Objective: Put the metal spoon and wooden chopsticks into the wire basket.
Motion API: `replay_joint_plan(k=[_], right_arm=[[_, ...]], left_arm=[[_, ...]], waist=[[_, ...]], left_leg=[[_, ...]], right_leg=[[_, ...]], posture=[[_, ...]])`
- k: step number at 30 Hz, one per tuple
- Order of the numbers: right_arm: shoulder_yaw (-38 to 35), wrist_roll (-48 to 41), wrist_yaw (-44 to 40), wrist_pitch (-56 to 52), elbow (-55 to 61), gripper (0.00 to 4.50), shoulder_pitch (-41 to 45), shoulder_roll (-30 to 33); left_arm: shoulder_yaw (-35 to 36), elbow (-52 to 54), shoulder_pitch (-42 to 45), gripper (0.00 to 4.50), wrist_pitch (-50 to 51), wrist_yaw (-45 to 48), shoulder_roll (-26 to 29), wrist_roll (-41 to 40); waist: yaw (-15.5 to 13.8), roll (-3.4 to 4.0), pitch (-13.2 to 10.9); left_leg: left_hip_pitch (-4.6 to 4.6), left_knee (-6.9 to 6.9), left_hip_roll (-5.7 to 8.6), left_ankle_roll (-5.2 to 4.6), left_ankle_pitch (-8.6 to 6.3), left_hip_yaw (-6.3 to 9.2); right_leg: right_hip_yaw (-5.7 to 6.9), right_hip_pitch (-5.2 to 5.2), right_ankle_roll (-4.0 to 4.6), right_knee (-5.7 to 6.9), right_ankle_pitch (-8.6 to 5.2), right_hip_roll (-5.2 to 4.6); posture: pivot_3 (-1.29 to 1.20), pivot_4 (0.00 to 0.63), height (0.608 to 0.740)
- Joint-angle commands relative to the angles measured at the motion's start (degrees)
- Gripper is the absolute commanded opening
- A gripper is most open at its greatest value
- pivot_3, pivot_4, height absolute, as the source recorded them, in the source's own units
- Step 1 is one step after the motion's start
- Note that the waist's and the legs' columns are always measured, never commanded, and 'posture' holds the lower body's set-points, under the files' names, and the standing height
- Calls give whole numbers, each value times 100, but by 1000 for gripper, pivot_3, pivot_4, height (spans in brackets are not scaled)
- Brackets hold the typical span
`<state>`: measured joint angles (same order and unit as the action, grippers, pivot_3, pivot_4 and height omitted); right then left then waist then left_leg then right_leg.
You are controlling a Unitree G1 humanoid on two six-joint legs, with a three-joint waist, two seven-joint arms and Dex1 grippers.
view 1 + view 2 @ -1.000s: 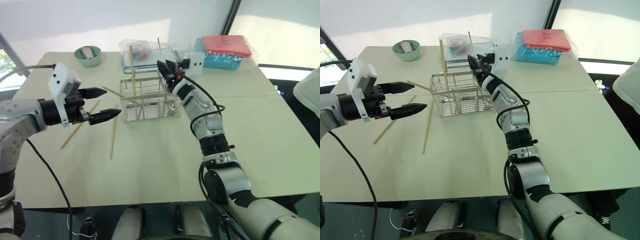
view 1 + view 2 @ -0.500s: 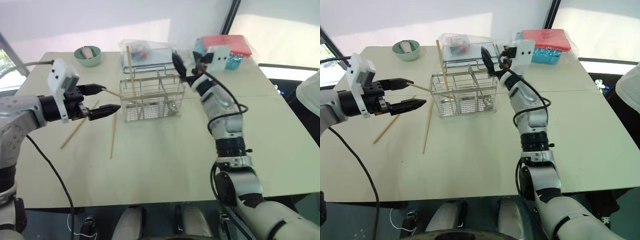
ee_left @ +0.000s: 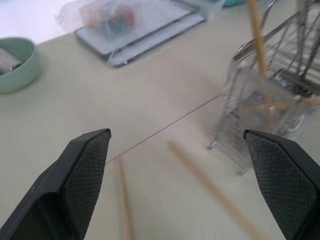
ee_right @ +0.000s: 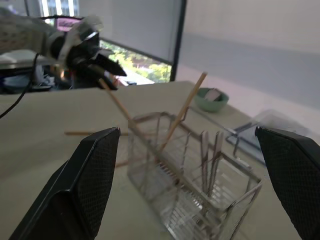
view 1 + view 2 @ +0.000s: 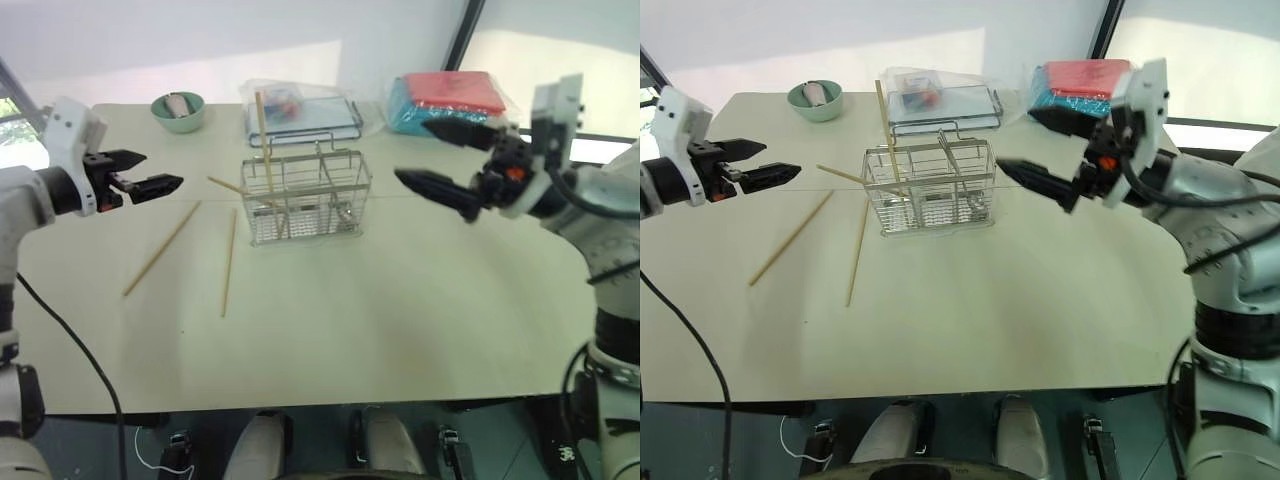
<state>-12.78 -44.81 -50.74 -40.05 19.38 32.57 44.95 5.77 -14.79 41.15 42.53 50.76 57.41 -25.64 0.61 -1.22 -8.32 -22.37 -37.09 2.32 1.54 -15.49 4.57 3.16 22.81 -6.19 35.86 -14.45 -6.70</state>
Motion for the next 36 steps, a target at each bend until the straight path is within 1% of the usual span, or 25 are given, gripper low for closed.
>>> replay_joint_plan(k=[1, 6, 11, 14, 19, 25, 28, 29, 35, 36], right_arm=[[-254, -283, -242, -153, 397, 4464, -430, 274], [-553, -420, -257, -209, 949, 4464, -1271, 476], [-946, -735, -220, -353, 1394, 4464, -1806, 665], [-1171, -932, -64, -445, 1600, 4464, -2014, 727], [-1398, -1319, 239, -624, 1900, 4464, -2257, 771], [-1523, -1631, 458, -692, 2016, 4464, -2427, 849], [-1500, -1696, 568, -667, 2039, 4500, -2450, 850], [-1496, -1732, 604, -664, 2043, 4500, -2453, 841], [-1524, -1846, 660, -603, 2055, 4500, -2569, 860], [-1516, -1849, 667, -593, 2048, 4500, -2570, 863]], left_arm=[[-610, -1262, 533, 4500, -644, 299, 13, 841], [-1155, -3308, 1373, 4500, -1467, 347, -457, 1731], [-1425, -4772, 1942, 4500, -2162, 264, -918, 2392], [-1536, -5240, 2063, 4500, -2368, 313, -1168, 2696], [-1570, -5684, 2058, 4500, -2562, 246, -1477, 3016], [-1609, -5910, 1963, 4500, -2669, 214, -1643, 3288], [-1582, -5955, 1937, 3645, -2669, 197, -1685, 3344], [-1570, -5964, 1945, 3185, -2659, 211, -1697, 3349], [-1461, -5967, 2056, 110, -2577, 196, -1731, 3314], [-1438, -5969, 2066, 44, -2560, 171, -1734, 3311]], waist=[[-3, -5, 0], [-19, -20, -2], [-87, -50, -3], [-119, -57, -4], [-144, -66, -4], [-151, -57, 3], [-154, -39, 16], [-154, -34, 19], [-142, -31, 21], [-142, -30, 21]], left_leg=[[0, 0, 0, 0, 0, 0], [-6, -1, 2, -3, -2, -3], [-10, -2, 2, -6, -3, -3], [-10, -2, -1, -6, -4, -4], [-13, -2, -1, -5, -4, -3], [-6, -2, 1, -5, -5, -1], [-2, -3, 1, -5, -5, -1], [-1, -4, 1, -6, -5, -1], [2, -4, -3, -6, -5, 0], [2, -4, -3, -6, -5, 0]], right_leg=[[1, -1, 0, 0, 0, -1], [1, 1, -1, -6, 1, -7], [6, 0, -3, -14, 1, -11], [7, 0, -4, -19, 2, -13], [8, -1, -4, -24, 2, -18], [12, -16, -5, -39, 3, -32], [14, -25, -5, -45, 3, -35], [15, -26, -5, -45, 3, -36], [16, -26, -5, -42, 3, -32], [16, -26, -5, -42, 3, -31]], posture=[[0, 150, 667], [0, 150, 667], [0, 150, 667], [0, 150, 667], [0, 150, 667], [0, 150, 667], [0, 150, 667], [0, 150, 667], [0, 150, 667], [0, 150, 667]])
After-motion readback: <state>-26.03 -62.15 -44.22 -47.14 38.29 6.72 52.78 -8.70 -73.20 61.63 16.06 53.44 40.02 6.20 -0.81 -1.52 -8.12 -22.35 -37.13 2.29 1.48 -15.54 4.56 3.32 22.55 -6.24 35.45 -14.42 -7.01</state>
